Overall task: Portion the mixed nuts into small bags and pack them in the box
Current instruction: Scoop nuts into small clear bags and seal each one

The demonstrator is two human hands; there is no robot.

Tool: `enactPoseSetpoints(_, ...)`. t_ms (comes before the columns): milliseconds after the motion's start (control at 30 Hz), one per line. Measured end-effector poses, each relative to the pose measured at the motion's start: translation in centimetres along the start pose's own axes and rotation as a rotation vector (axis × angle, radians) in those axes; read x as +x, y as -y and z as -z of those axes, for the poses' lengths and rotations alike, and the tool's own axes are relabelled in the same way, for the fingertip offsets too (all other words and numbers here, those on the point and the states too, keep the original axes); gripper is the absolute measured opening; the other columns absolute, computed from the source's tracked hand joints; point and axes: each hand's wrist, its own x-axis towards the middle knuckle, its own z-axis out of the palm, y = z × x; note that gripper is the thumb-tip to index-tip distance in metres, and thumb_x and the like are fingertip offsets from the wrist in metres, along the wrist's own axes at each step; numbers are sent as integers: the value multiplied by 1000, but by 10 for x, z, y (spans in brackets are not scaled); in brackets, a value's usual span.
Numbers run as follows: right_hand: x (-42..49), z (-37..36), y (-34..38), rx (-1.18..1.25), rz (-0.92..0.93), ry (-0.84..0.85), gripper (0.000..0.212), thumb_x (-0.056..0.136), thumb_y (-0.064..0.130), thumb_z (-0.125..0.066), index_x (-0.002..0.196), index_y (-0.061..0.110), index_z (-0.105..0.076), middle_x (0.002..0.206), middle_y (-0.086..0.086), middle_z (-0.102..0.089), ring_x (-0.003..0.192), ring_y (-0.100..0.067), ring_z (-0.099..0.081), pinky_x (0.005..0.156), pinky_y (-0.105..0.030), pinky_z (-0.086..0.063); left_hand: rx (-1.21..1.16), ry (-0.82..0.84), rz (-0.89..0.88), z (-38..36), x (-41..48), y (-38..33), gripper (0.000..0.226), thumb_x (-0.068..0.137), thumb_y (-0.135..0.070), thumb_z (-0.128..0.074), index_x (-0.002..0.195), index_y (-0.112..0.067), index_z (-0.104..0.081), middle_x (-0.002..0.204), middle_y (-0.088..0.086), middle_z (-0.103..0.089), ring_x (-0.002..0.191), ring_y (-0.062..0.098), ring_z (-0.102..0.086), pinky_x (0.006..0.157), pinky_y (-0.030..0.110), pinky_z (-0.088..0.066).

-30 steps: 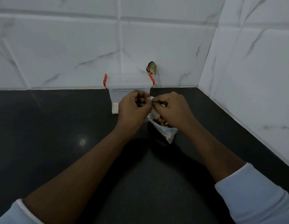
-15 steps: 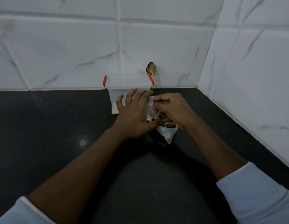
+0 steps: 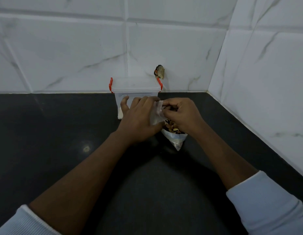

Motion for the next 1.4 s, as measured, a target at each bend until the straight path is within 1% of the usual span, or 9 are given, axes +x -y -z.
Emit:
enactPoseSetpoints(133,3,6,-8,47,-52,-69,19,89,8,-71,100,20,-81,81,7,-76,77,-10,-72,72,-24,-56,-547,54,294,11,4,9,79,73,-70,-64,143,-44,-38,126,-8,-55,123,12,-45,111,45,-29)
enactPoseSetpoints(233,3,8,-7,102,-77,-58,17,88,11,-77,104,16,-80,81,9,-75,75,-3,-69,71,-17,-52,-1155,-14,638,17,13,5,54,88,-39,-65,138,-27,-49,131,10,-58,111,23,-61,88,42,-54)
enactPoseSetpoints(300,3,7,-8,108,-87,-38,17,88,10,-78,104,16,-80,80,10,-74,72,2,-66,71,-14,-50,-1306,-66,787,17,17,4,32,97,-12,-64,127,-18,-57,130,15,-61,108,28,-66,87,45,-60)
enactPoseSetpoints(433,2,7,-6,155,-104,-47,21,87,13,-80,108,15,-79,84,4,-77,72,-2,-69,72,-19,-52,-1512,-205,899,13,17,9,37,90,5,-70,121,-11,-59,122,17,-66,104,27,-71,85,45,-63)
enactPoseSetpoints(600,-2,6,1,244,-83,-62,18,89,10,-78,107,11,-79,84,-2,-77,71,-2,-71,71,-13,-52,-1609,-303,907,11,16,10,31,88,0,-73,117,-7,-62,112,13,-72,92,20,-75,74,34,-63)
enactPoseSetpoints(800,-2,8,-2,296,-140,-77,20,88,7,-79,107,14,-77,82,7,-75,65,4,-65,60,-10,-47,-1582,5,913,19,17,12,38,90,5,-66,126,-6,-62,119,15,-71,99,24,-72,72,29,-62)
enactPoseSetpoints(1000,-1,10,-1,298,-175,-134,14,91,15,-77,100,5,-78,73,-8,-66,50,-1,-50,51,-18,-44,-1585,-147,938,13,18,17,38,88,10,-68,124,-3,-59,110,17,-71,95,24,-73,70,27,-63)
enactPoseSetpoints(1300,-2,8,1,325,-234,-20,24,87,9,-80,111,8,-75,95,-9,-77,68,2,-67,59,-10,-47,-1487,-134,913,7,17,12,12,98,-22,-67,104,-12,-70,106,6,-74,101,24,-69,90,44,-60)
enactPoseSetpoints(1400,-2,7,3,337,-227,-15,23,89,11,-78,111,8,-74,100,-19,-75,60,2,-59,55,-10,-45,-1443,-208,949,3,18,12,8,98,-21,-67,98,-13,-70,104,4,-74,101,23,-69,73,40,-63)
